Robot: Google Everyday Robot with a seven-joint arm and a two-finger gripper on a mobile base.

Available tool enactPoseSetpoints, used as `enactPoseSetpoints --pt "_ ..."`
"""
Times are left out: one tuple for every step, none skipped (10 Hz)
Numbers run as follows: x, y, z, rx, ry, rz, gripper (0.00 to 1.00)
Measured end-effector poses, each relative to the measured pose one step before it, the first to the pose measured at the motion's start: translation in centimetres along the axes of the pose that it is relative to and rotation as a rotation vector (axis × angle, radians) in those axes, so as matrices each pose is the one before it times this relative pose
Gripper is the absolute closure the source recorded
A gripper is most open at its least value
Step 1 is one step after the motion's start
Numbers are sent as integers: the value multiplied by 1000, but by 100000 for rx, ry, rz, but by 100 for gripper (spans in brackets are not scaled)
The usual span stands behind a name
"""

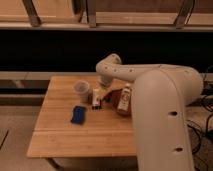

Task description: Drag the pepper across the table

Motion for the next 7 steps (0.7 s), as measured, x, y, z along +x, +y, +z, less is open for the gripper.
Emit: enactPoseSetpoints --pt "-672 439 932 -2568 1254 -3377 20" --pt "-581 543 1017 -3118 1939 -3298 20" --pt "408 407 859 -3174 3931 -1458 20" --pt "776 87 554 -2529 4488 -393 20" --pt "858 -189 147 -1463 3713 643 20" --pt "776 -410 -117 -805 3227 1095 20" --pt "625 -366 -108 -652 2329 1105 20"
